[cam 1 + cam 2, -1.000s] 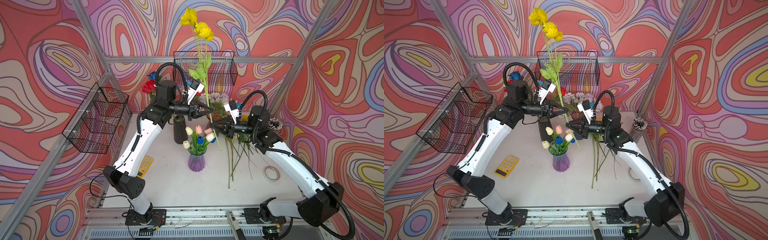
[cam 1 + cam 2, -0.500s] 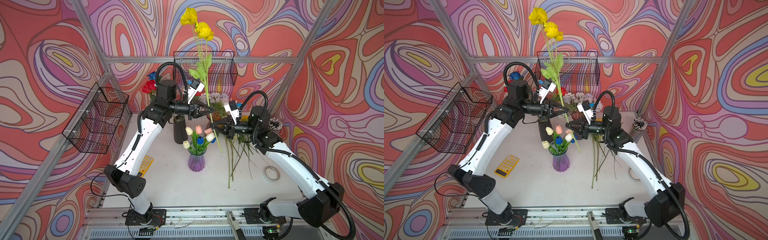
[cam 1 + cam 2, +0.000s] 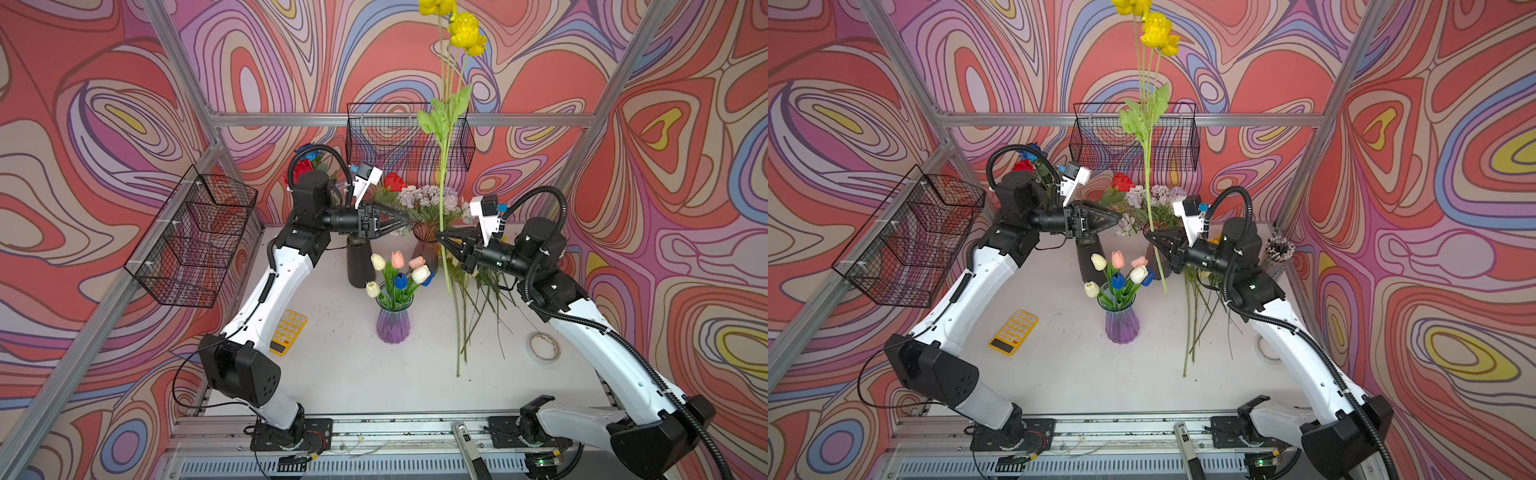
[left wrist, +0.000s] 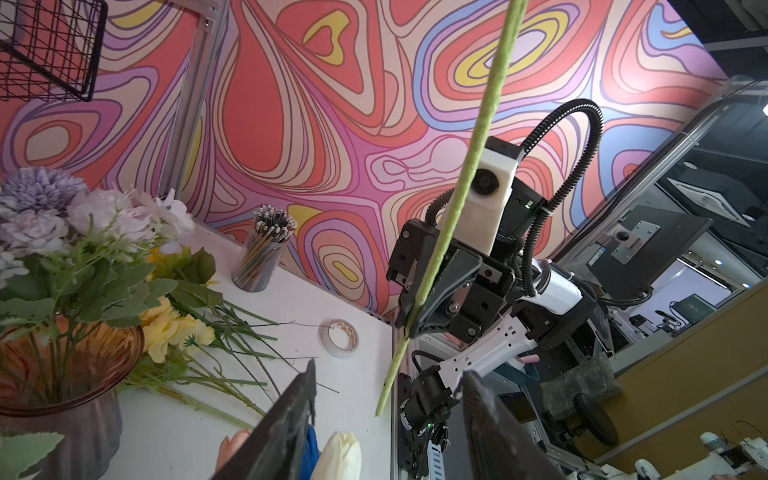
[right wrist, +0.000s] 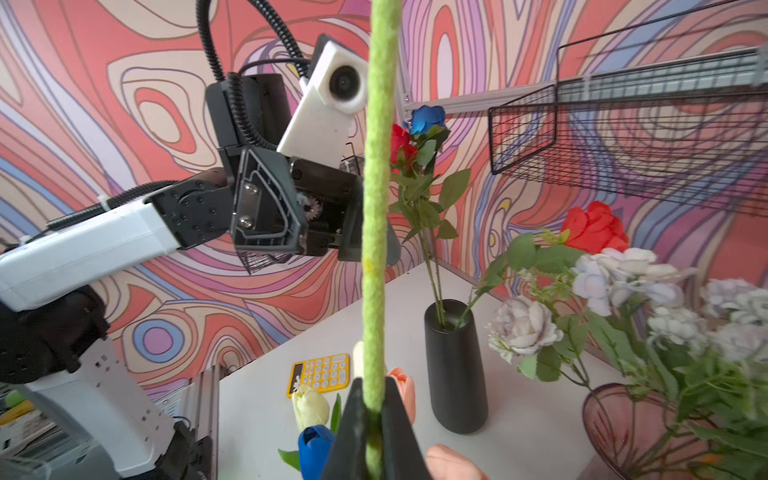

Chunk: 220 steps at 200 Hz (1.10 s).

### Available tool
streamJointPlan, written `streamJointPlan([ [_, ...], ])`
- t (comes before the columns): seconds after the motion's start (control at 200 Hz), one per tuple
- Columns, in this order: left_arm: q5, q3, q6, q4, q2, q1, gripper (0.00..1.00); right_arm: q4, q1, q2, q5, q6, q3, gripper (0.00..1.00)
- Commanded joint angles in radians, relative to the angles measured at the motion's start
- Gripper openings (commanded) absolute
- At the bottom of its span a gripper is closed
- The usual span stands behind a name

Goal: Pick out yellow flowers from the vase
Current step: Place the flower at the center of the board.

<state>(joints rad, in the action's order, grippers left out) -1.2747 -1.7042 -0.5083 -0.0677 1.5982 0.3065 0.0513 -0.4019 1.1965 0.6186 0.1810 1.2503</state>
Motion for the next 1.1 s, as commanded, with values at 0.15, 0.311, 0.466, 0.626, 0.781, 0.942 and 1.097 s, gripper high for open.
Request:
streamJointPlan([
  [0.15, 0.127, -0.053, 0.209, -0.316, -0.081, -0.001, 0.62, 0.145, 0.022, -0.050, -0.421, -0.053, -0.048, 0.00],
  [0.311, 0.334, -0.040, 0.284, -0.472, -0.129, 0.000, 0.61, 0.197, 0.050, -0.077, -0.571, -0.045, -0.097, 0.00],
  [0.466, 0.519, 0.006, 0.308, -0.550, -0.195, 0.000, 0.55, 0.234, 0.079, -0.093, -0.673, -0.014, -0.169, 0.00],
  [0.626, 0.595, 0.082, 0.316, -0.554, -0.275, 0.000, 0.50, 0.232, 0.127, -0.111, -0.709, 0.030, -0.275, 0.00],
  [0.781, 0.634, 0.145, 0.336, -0.579, -0.350, -0.001, 0.49, 0.220, 0.166, -0.110, -0.708, 0.044, -0.348, 0.00],
  [0.942, 0.700, 0.229, 0.352, -0.600, -0.435, 0.000, 0.49, 0.207, 0.185, -0.063, -0.709, 0.056, -0.381, 0.00],
  [1.097, 0.778, 0.296, 0.361, -0.626, -0.507, 0.000, 0.48, 0.187, 0.192, -0.002, -0.703, 0.076, -0.400, 0.00],
])
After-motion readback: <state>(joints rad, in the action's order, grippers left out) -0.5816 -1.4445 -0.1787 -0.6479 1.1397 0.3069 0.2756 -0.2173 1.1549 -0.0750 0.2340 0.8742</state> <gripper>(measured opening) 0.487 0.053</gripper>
